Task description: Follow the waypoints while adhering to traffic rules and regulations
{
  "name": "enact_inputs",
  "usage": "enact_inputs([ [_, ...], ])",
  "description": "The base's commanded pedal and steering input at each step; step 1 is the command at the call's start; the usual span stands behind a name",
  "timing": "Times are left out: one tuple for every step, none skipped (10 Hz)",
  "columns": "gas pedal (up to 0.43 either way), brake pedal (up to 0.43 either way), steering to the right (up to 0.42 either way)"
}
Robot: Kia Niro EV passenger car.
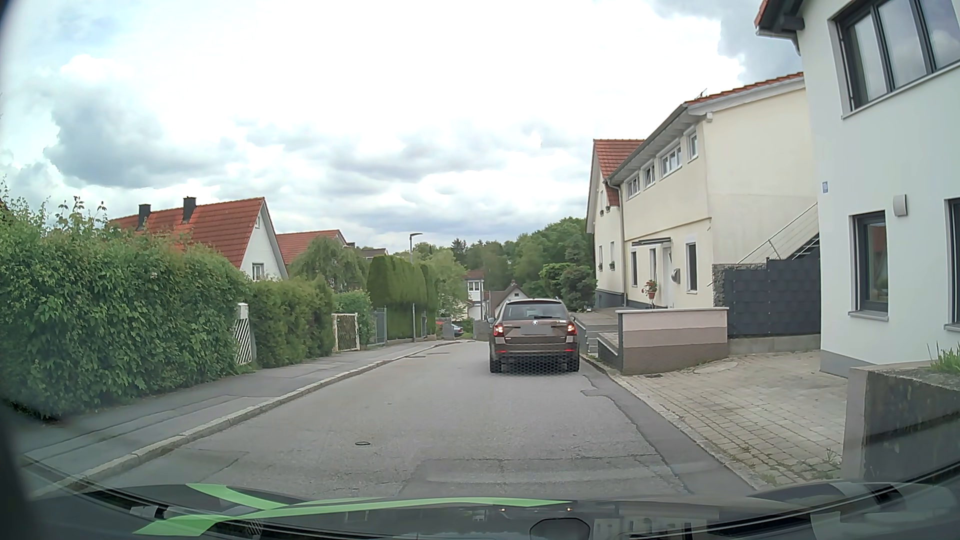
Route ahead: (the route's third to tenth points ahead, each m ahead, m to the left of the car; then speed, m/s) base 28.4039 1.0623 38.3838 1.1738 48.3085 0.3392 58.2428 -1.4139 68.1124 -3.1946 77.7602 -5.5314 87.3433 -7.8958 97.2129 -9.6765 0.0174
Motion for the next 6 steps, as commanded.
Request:
enact_inputs([
  [0.000, 0.201, 0.004],
  [0.000, 0.189, 0.004],
  [0.000, 0.171, 0.004],
  [0.000, 0.152, 0.004],
  [0.000, 0.140, 0.004],
  [0.000, 0.140, 0.004],
])
